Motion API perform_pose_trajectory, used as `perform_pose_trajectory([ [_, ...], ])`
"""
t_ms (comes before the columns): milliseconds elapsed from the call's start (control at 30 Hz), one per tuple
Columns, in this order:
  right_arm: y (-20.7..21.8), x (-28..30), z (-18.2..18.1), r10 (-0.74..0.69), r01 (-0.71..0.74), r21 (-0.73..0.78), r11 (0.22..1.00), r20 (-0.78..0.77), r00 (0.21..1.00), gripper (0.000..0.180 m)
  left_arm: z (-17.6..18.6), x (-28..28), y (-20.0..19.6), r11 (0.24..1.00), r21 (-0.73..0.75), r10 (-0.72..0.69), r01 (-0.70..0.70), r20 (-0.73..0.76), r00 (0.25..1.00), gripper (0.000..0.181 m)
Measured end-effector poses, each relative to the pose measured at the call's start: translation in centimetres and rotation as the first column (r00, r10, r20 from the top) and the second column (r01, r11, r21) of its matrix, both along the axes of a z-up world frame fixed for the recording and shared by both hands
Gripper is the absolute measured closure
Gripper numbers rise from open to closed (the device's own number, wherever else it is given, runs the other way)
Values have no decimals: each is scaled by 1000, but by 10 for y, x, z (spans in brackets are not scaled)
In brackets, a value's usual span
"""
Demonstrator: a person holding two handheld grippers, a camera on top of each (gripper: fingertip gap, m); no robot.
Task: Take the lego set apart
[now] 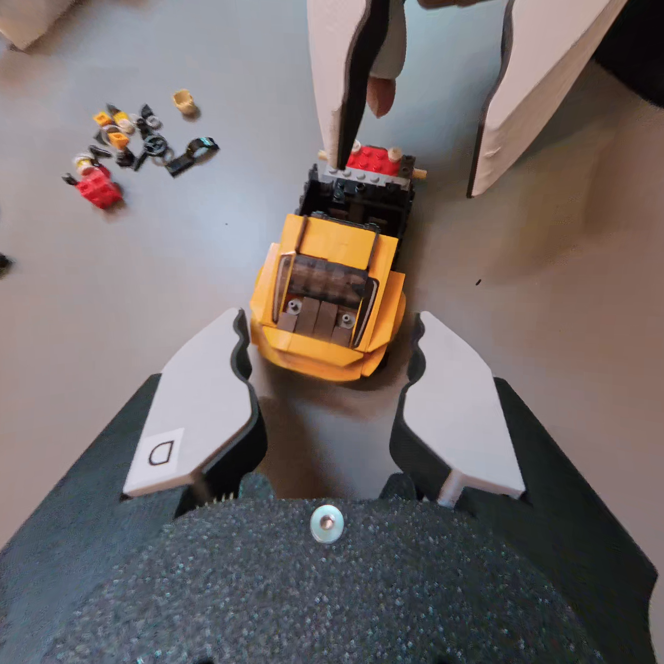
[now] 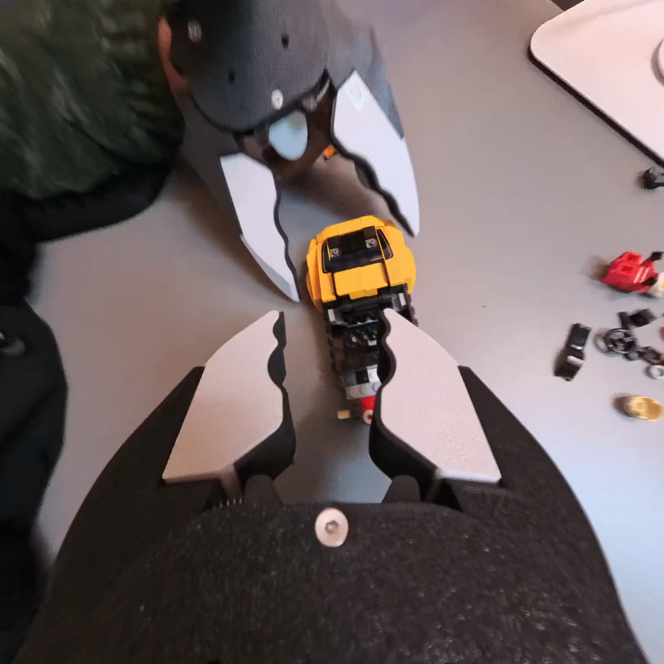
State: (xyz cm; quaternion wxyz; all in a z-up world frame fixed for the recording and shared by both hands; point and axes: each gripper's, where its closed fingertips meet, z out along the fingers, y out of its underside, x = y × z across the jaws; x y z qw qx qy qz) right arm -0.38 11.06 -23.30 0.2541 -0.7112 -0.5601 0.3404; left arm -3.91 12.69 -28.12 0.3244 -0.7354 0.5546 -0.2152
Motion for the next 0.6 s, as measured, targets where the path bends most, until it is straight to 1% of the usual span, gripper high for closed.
perform_pose_trajectory([
  [67, -2, -4, 2, -48, 45, -63, 997, -38, 998, 132, -1, 2, 0, 999, 40, 15, -14, -23, 1000, 101],
  [100, -2, -5, 3, -76, 72, -83, 994, -48, 996, 133, -2, 2, -3, 999, 35, 38, -36, -43, 998, 101],
  [133, -2, -5, 3, -95, 91, -93, 992, -47, 994, 133, -2, 1, -6, 997, 36, 66, -64, -72, 995, 102],
  [200, -5, -4, -1, -109, 107, -91, 990, -16, 994, 134, -2, 1, -22, 997, 20, 77, -75, -113, 991, 104],
  [267, -13, -5, -4, -89, 89, -97, 991, 3, 996, 135, -1, 5, -41, 997, -34, 68, -72, -100, 993, 105],
  [333, -24, -5, -7, -66, 68, -110, 992, 24, 998, 136, 1, 6, -57, 995, -83, 55, -61, -81, 995, 101],
  [367, -28, -4, -10, -57, 62, -103, 993, 43, 997, 136, 1, 6, -63, 994, -95, 41, -48, -76, 996, 103],
  [467, -32, 1, -18, -67, 72, -38, 997, 115, 991, 139, 4, 4, -63, 997, -63, 45, -48, -39, 998, 110],
  [533, -33, 2, -18, -82, 83, -8, 996, 126, 989, 142, 4, 8, -59, 997, -48, 55, -56, -2, 998, 102],
  [600, -35, 3, -15, -101, 99, 23, 995, 131, 986, 143, 5, 15, -60, 999, -22, 24, -23, 36, 999, 91],
])
